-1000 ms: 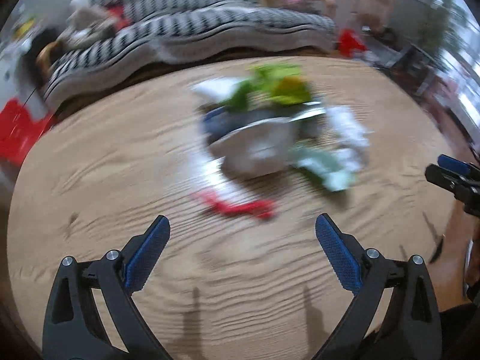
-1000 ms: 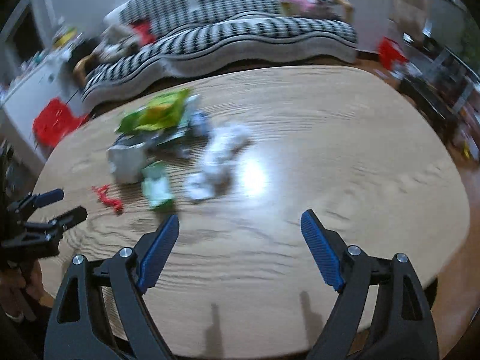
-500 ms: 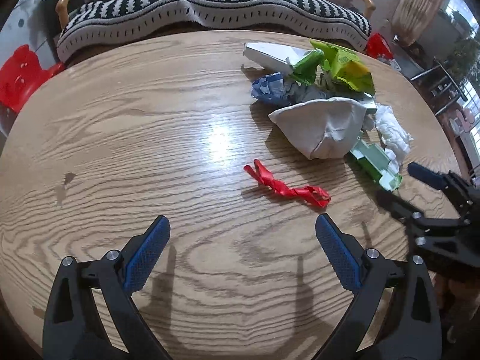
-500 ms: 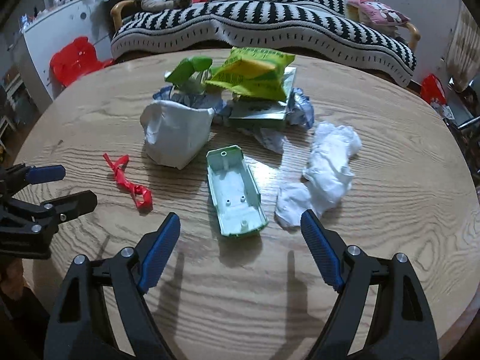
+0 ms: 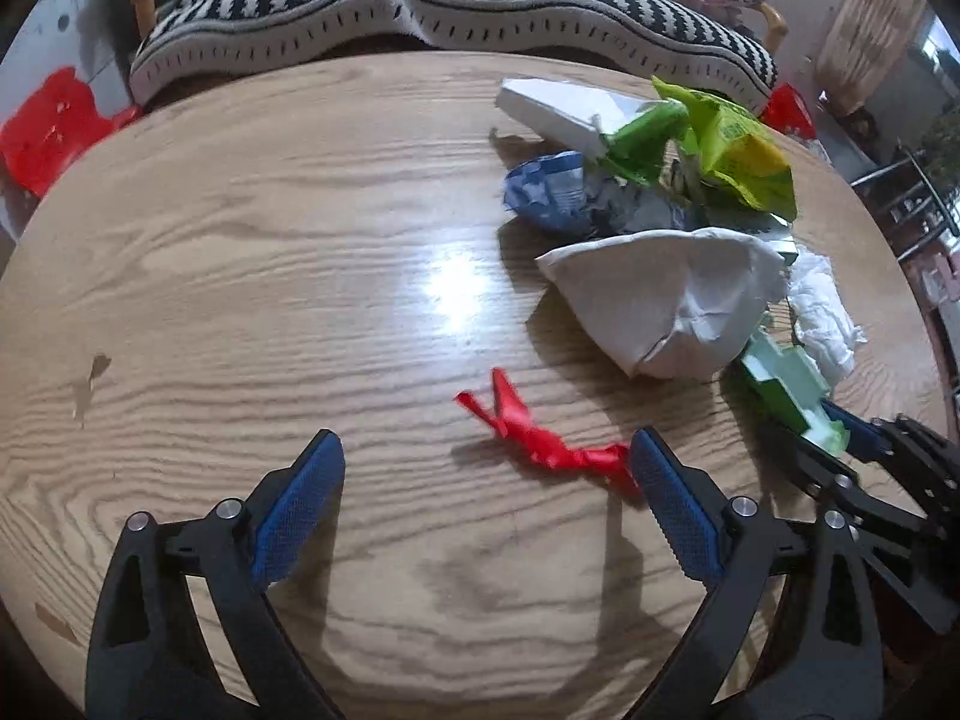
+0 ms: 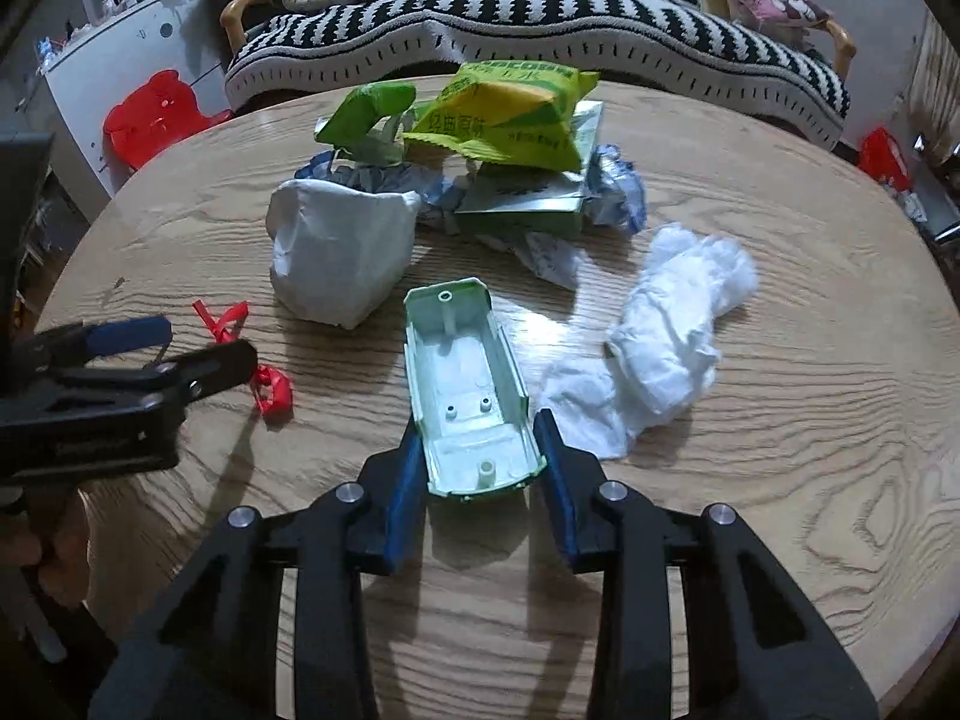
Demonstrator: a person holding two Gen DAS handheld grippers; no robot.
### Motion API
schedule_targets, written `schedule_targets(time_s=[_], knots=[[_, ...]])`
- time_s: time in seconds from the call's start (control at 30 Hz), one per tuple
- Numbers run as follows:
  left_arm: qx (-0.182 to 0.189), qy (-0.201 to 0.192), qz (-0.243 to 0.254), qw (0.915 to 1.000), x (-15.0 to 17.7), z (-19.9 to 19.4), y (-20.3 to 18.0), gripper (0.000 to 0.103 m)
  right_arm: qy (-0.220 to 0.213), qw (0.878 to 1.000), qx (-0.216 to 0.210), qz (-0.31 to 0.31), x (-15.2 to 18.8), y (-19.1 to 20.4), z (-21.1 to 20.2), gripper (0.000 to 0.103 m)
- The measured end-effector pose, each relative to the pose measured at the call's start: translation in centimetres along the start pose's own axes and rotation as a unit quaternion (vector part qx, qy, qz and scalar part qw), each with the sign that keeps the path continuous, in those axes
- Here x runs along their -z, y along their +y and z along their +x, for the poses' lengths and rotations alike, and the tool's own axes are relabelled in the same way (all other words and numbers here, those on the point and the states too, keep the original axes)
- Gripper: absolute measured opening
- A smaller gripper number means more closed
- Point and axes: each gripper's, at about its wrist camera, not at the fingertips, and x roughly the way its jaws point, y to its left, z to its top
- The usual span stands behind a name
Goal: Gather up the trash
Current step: 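Grasp the red ribbon with the left tool while the right tool grasps the green tray, then carry the ribbon and green tray over the bin and open both tools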
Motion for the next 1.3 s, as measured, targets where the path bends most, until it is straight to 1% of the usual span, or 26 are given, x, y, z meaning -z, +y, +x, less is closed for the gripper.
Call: schedule_targets(time_s=[0.13, 0.17, 0.2, 0.23, 0.27, 0.3, 0.33, 0.37, 0.4, 0.53, 0.63, 0.8, 0.97, 1.03, 1.13, 1.3], knots=[[-0.014, -0.009, 0.021, 0.9996, -0.2, 0.4, -1.3, 0.091, -0.011, 1.000, -0.004, 0.009, 0.3, -0.6, -1.4, 0.036], [-0.018, -0.015, 0.026, 0.9994, -0.2, 0.4, -1.6, 0.084, -0.013, 1.000, -0.005, 0.009, 0.3, -0.8, -1.7, 0.036], [-0.029, -0.020, 0.034, 0.9988, -0.3, 0.3, -1.9, 0.071, -0.017, 1.000, -0.003, 0.009, 0.4, -0.8, -2.0, 0.036], [-0.036, -0.023, 0.038, 0.9984, -0.3, 0.2, -2.0, 0.064, -0.020, 1.000, -0.001, 0.008, 0.6, -0.9, -2.4, 0.036], [-0.040, -0.026, 0.044, 0.9979, -0.3, 0.1, -2.2, 0.051, -0.022, 1.000, -0.001, 0.007, 0.7, -0.9, -2.7, 0.036], [-0.043, -0.028, 0.048, 0.9975, -0.4, 0.0, -2.3, 0.034, -0.025, 1.000, 0.000, 0.006, 0.8, -1.0, -3.0, 0.036], [-0.042, -0.028, 0.051, 0.9975, -0.4, -0.2, -2.4, 0.023, -0.027, 1.000, 0.000, 0.007, 1.0, -1.2, -3.3, 0.036], [-0.027, -0.023, 0.047, 0.9983, -0.4, -0.4, -2.2, 0.016, -0.029, 1.000, 0.000, 0.007, 1.2, -1.2, -3.5, 0.036], [-0.013, -0.020, 0.042, 0.9988, -0.3, -0.6, -2.1, 0.013, -0.030, 1.000, 0.000, 0.009, 1.3, -1.3, -3.8, 0.036], [0.012, -0.022, 0.049, 0.9985, 0.0, -1.8, -2.2, 0.012, -0.035, 0.999, 0.002, 0.019, 1.6, -2.1, -4.6, 0.036], [0.022, -0.032, 0.052, 0.9979, 0.3, -2.9, -2.4, 0.012, -0.042, 0.999, -0.001, 0.028, 1.8, -2.9, -5.5, 0.036], [0.028, -0.040, 0.055, 0.9973, 0.6, -3.8, -2.9, 0.012, -0.047, 0.998, 0.004, 0.038, 2.3, -3.7, -6.4, 0.036], [0.021, -0.058, 0.079, 0.9950, 0.9, -4.8, -4.4, 0.012, -0.055, 0.997, 0.010, 0.054, 2.9, -4.9, -7.6, 0.036], [0.023, -0.072, 0.095, 0.9926, 1.0, -5.4, -5.6, 0.012, -0.062, 0.996, 0.014, 0.067, 3.4, -6.1, -8.6, 0.036], [0.034, -0.079, 0.111, 0.9901, 1.4, -6.1, -7.6, 0.012, -0.069, 0.994, 0.019, 0.087, 4.3, -8.1, -9.8, 0.036], [0.067, -0.085, 0.140, 0.9842, 1.8, -6.6, -12.5, 0.012, -0.078, 0.988, 0.047, 0.126, 7.0, -12.6, -12.4, 0.036]])
